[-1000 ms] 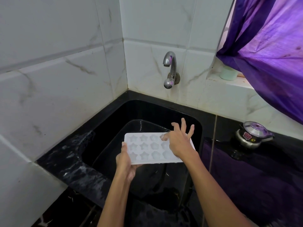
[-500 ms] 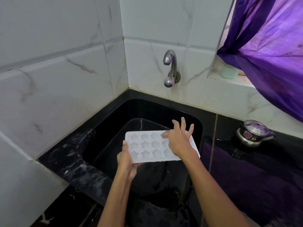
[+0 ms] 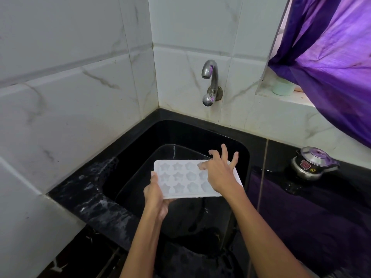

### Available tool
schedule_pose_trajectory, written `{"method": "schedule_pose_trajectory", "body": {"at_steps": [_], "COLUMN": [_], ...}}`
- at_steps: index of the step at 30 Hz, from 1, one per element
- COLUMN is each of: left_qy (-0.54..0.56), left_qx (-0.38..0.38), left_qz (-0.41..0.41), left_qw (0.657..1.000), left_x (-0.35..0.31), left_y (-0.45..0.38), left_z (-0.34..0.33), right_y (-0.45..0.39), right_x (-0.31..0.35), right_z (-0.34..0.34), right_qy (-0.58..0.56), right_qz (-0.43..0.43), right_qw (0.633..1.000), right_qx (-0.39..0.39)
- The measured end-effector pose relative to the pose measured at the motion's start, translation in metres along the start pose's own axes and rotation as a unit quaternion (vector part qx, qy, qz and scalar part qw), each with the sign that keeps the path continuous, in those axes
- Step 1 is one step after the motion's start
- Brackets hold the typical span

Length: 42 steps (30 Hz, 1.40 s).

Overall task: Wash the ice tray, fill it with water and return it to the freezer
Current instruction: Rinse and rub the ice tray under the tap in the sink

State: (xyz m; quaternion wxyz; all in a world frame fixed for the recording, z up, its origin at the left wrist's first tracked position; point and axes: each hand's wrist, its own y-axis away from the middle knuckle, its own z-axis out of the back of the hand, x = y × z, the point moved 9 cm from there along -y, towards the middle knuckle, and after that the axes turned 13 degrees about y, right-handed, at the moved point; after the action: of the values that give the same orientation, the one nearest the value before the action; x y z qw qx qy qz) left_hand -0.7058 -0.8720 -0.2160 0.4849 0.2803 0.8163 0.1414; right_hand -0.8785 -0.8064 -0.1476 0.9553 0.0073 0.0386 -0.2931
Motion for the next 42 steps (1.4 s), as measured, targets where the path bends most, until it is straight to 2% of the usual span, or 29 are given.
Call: {"method": "schedule_pose_trajectory", "body": {"at_steps": [4,7,12,24,42], "left_qy": [0.0,0.004,0.014,0.036,0.038], "left_qx": [0.003,0.0,-0.01,-0.023,-0.005], "left_qz": [0.008,0.009,0.009,0.005,0.012], "left_qw": [1.0,1.0,1.0,0.999,0.999], "left_x": [0.002,0.003,0.005,0.019,0.027], "left_y": [0.001,0.003,0.013,0.049,0.062], "left_z": [-0.003,-0.003,0.002,0.018,0.022], "right_y": [0.0,0.0,0.01,0.042,0.058], "right_x": [-0.001,0.012,0.03,0.034,0.029], "right_z": [0.011,0.018,0.014,0.01,0.014], "right_qy": [-0.018,-0.034,-0.005,0.008,0.009], "right_qz": [-0.013,0.017,0.066,0.092,0.076], "right_qw": [1.0,0.999,0.998,0.996,0.997], "right_qx": [-0.02,-0.035,0.001,0.001,-0.003]}}
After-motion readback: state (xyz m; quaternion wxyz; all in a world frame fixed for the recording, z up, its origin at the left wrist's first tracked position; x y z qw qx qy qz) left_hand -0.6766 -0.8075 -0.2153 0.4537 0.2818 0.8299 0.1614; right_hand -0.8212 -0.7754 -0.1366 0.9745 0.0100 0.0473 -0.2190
